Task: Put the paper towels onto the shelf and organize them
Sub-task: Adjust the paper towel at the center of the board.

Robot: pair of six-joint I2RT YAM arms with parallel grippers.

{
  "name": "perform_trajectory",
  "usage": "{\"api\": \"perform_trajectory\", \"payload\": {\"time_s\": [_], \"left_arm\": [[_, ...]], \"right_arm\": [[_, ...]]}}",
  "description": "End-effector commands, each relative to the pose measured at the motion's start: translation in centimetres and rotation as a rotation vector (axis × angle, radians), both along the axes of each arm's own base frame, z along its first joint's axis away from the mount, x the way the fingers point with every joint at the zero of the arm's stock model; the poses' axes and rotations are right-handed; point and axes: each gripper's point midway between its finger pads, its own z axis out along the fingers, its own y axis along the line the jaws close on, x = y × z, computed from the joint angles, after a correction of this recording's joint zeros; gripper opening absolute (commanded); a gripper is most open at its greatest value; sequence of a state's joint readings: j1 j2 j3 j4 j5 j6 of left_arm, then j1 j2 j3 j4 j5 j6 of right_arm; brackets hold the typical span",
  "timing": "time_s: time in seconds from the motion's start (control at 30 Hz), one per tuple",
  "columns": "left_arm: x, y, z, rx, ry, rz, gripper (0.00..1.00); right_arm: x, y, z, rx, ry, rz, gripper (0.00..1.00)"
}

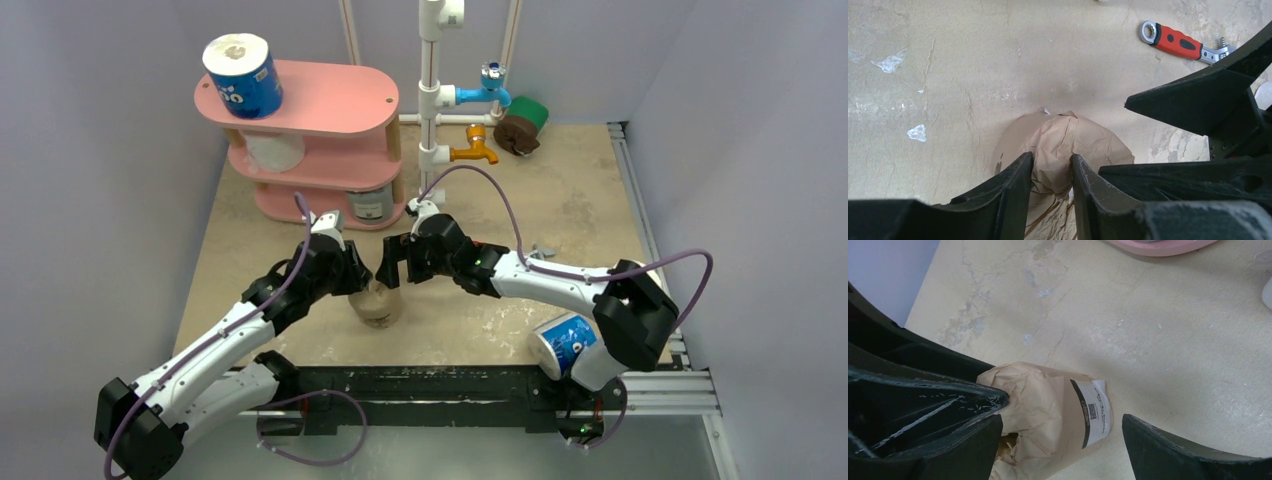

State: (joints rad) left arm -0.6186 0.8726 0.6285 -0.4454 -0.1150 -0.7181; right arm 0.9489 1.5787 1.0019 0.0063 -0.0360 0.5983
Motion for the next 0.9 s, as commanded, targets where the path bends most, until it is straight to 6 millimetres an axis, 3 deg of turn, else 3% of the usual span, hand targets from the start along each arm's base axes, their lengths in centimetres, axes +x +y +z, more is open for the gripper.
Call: {"api": "perform_trajectory", "payload": {"time_s": [0.0,0.67,0.87], "left_arm": [[-0.5,-0.2,-0.7,0.003,0.009,-0.022,0.34],[-0.7,-0.3,-0.5,-0.016,0.010,-0.025,0.34],[-0.8,-0.5,1.0,-0.048,-0.009,-0.025,0.40]], "right_arm": [[-0.2,0.3,2.0,0.040,-0.029,0.008,0.91],[-1.4,0.2,-5.6,-0.138,0.067,0.016,0.87],[-0.8,-0.9,-7.1,-0.208,0.063,-0.029,0.83]]}}
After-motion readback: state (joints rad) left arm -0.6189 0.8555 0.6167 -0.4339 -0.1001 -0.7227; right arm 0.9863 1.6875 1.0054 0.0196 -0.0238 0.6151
